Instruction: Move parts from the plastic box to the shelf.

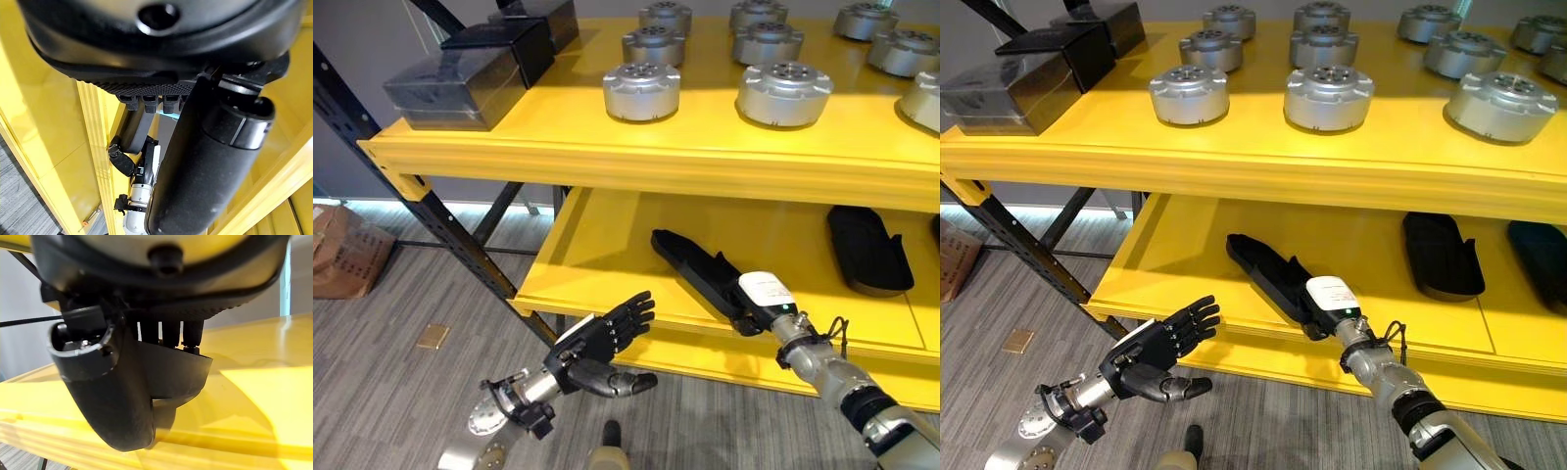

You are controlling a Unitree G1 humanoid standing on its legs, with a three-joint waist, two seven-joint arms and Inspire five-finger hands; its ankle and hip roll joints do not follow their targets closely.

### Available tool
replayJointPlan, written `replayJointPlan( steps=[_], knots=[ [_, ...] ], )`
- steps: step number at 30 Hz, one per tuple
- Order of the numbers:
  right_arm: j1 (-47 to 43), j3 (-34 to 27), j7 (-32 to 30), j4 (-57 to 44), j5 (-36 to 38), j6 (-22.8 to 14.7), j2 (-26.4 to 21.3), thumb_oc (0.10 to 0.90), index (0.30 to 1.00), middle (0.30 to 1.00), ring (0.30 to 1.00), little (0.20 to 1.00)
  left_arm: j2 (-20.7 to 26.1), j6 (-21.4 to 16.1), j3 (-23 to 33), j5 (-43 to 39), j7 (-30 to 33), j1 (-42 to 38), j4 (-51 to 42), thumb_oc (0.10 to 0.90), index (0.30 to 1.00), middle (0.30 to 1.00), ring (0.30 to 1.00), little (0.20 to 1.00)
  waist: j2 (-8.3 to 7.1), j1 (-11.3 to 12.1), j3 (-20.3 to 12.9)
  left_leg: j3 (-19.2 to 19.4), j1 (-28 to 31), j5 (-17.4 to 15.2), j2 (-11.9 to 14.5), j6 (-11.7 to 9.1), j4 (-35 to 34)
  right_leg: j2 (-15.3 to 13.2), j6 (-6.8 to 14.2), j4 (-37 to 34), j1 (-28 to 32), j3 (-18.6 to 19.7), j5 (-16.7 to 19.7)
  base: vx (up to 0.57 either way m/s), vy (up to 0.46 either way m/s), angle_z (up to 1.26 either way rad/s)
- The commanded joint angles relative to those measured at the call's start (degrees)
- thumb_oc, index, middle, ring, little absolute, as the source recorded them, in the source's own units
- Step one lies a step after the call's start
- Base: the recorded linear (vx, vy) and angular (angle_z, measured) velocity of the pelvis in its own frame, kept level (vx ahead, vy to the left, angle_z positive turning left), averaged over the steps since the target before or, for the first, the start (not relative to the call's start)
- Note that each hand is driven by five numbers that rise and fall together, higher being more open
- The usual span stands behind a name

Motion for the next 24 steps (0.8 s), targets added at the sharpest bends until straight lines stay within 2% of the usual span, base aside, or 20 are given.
replayJointPlan(
  steps=[1, 5, 9, 12, 15, 21, 24],
  knots=[
    [-10.49, -2.41, -4.53, 2.54, 3.43, 3.39, -0.56, 0.4, 0.3, 0.3, 0.3, 0.3, -0.88, -3.8, 2.92, -3.64, -2.52, -5.62, -6.23, 0.9, 1.0, 1.0, 1.0, 1.0, 0.46, 0.95, 0.9, 4.83, 2.87, -7.4, 1.44, 1.46, 2.95, 0.28, -4.37, 8.53, -5.23, 0.42, -6.53, 0.03, 0.016, 0.0],
    [-8.94, -4.21, -3.73, 3.78, 7.04, 7.18, 1.05, 0.4, 0.3, 0.3, 0.3, 0.3, -1.99, -3.31, 2.96, -2.88, -2.75, -5.33, -5.88, 0.9, 1.0, 1.0, 1.0, 1.0, 0.62, 0.64, 0.75, 5.13, 3.29, -7.7, 1.28, 1.64, 3.1, 0.16, -4.24, 8.41, -5.02, 0.79, -6.39, 0.06, 0.019, 0.0],
    [-8.58, -5.22, -3.16, 4.55, 9.06, 8.1, 2.43, 0.4, 0.3, 0.3, 0.3, 0.3, -2.49, -3.04, 2.98, -2.8, -2.75, -5.49, -5.62, 0.9, 1.0, 1.0, 1.0, 1.0, 0.74, 0.46, 0.72, 5.31, 3.52, -7.86, 1.21, 1.72, 3.16, 0.1, -4.19, 8.35, -4.94, 1.06, -6.32, 0.05, 0.013, -0.01],
    [-9.23, -5.55, -1.36, 5.36, 14.03, 9.52, 3.87, 0.4, 0.3, 0.3, 0.3, 0.3, -2.99, -2.66, 2.87, -2.57, -2.56, -6.04, -5.57, 0.9, 1.0, 1.0, 1.0, 1.0, 1.02, 0.52, 1.0, 5.27, 3.49, -7.84, 1.13, 1.79, 3.26, -0.08, -4.21, 8.48, -5.07, 1.23, -6.18, 0.01, 0.006, 0.0],
    [-10.53, -6.13, -0.42, 5.78, 18.67, 10.27, 5.4, 0.4, 0.3, 0.3, 0.3, 0.3, -3.54, -2.27, 2.83, -2.45, -2.18, -6.68, -5.43, 0.9, 1.0, 1.0, 1.0, 1.0, 1.27, 0.56, 1.36, 5.21, 3.33, -7.88, 0.96, 1.77, 3.36, -0.26, -4.21, 8.55, -5.26, 1.35, -6.11, 0.0, 0.0, 0.0],
    [-16.79, -6.41, 1.92, 5.29, 23.05, 14.18, 8.14, 0.4, 0.3, 0.3, 0.3, 0.3, -4.58, -1.25, 2.42, -2.64, -0.97, -8.08, -5.45, 0.9, 1.0, 1.0, 1.0, 1.0, 1.89, 1.13, 2.32, 4.68, 2.76, -7.9, 0.32, 1.78, 3.81, -0.76, -4.44, 9.27, -5.8, 1.26, -6.12, 0.03, 0.049, -0.01],
    [-17.88, -6.28, 2.36, 5.38, 23.3, 14.32, 8.35, 0.4, 0.3, 0.3, 0.3, 0.3, -4.88, -1.1, 2.21, -2.57, -0.73, -8.1, -5.44, 0.9, 1.0, 1.0, 1.0, 1.0, 1.99, 1.39, 2.53, 4.46, 2.5, -7.94, 0.17, 1.82, 4.07, -0.95, -4.48, 9.55, -5.95, 1.11, -6.14, 0.02, 0.042, 0.0]
  ],
)
